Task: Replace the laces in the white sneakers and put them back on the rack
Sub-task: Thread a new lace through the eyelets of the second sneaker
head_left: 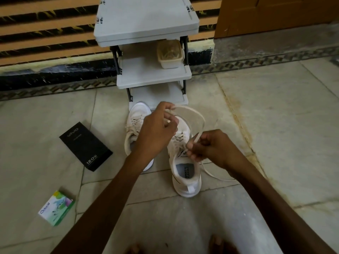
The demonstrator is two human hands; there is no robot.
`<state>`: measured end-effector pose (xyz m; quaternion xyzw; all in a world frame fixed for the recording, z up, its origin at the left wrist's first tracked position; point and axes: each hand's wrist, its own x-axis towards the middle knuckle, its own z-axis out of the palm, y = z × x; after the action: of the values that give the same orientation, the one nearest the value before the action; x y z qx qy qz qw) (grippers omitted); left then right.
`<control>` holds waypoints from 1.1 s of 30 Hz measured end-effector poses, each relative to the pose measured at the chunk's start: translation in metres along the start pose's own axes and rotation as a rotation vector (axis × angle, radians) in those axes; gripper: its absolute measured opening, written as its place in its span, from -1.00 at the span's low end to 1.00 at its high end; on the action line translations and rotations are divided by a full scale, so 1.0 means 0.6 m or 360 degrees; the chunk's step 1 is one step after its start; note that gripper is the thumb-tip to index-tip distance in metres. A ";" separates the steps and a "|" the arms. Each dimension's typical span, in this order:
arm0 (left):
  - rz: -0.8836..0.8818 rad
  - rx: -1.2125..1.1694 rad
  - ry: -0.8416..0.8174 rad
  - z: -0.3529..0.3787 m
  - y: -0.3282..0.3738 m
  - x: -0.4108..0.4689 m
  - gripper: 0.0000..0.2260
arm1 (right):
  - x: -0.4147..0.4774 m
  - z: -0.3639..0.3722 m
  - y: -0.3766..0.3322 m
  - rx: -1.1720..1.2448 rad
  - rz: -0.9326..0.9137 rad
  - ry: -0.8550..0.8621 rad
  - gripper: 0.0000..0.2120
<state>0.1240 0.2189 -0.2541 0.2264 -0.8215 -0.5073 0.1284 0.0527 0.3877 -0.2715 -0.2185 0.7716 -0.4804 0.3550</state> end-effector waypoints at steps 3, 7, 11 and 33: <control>-0.0225 -0.0024 -0.0253 0.012 -0.028 -0.014 -0.77 | 0.000 0.003 -0.008 0.0464 0.0007 0.0116 -0.90; -0.0297 0.0214 -0.0330 0.023 -0.062 -0.031 -0.84 | 0.004 0.012 0.003 0.0420 -0.0002 0.0234 -0.93; -0.0162 0.0603 -0.0230 0.037 -0.081 -0.049 -0.83 | 0.009 0.028 0.020 0.0260 0.0025 0.0332 -0.94; -0.0695 -0.0512 -0.0360 0.014 -0.131 -0.038 -0.87 | 0.026 0.095 0.049 -0.0644 -0.0326 0.0691 -0.89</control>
<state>0.1590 0.2068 -0.3277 0.3165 -0.6716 -0.6686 -0.0421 0.0856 0.3566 -0.3194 -0.2536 0.8834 -0.3856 0.0810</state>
